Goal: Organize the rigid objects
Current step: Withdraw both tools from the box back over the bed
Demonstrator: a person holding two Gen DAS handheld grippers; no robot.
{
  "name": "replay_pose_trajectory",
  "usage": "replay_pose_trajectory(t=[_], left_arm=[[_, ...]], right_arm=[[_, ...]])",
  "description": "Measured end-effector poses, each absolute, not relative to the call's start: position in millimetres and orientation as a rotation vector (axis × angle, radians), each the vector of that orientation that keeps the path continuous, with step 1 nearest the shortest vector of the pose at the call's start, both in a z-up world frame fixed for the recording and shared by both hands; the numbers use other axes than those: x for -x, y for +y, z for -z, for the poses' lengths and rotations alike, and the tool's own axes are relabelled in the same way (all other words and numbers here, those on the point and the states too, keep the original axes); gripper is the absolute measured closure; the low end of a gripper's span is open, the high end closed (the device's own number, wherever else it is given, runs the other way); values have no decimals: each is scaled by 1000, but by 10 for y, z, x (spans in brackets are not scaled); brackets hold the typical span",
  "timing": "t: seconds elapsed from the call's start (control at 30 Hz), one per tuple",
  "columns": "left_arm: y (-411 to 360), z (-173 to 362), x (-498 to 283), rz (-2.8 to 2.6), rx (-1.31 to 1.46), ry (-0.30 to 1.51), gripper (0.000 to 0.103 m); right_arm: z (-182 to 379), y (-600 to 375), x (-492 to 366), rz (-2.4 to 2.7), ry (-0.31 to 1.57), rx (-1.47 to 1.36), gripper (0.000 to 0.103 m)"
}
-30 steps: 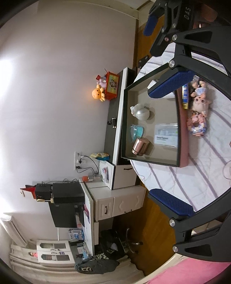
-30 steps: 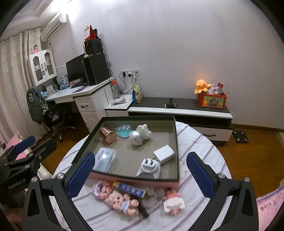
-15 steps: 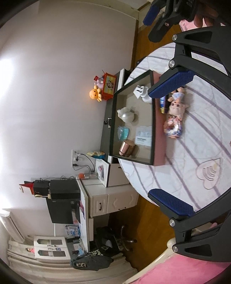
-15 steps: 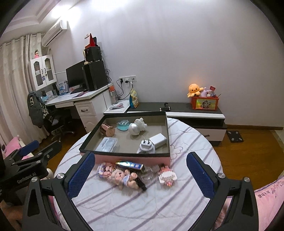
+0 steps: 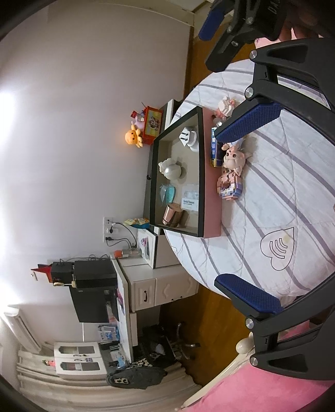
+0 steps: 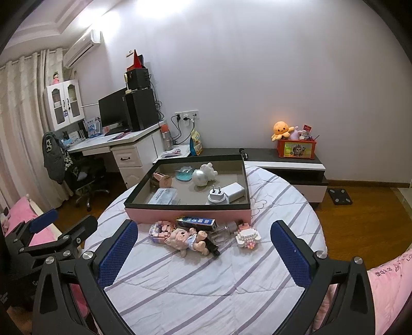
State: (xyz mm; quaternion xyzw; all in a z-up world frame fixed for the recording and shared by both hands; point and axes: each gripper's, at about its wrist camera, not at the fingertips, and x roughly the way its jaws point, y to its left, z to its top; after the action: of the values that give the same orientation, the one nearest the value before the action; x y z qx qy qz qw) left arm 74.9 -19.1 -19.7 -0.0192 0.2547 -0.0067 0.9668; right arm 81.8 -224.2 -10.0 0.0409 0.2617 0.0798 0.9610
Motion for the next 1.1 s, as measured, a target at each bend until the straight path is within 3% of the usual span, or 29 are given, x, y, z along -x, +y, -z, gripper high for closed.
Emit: replay_pose_trajectory(t=[1.1], left_arm=[[-171, 323, -744, 40, 38, 534, 0]], right_arm=[[199, -2443, -769, -117, 530, -80, 0]])
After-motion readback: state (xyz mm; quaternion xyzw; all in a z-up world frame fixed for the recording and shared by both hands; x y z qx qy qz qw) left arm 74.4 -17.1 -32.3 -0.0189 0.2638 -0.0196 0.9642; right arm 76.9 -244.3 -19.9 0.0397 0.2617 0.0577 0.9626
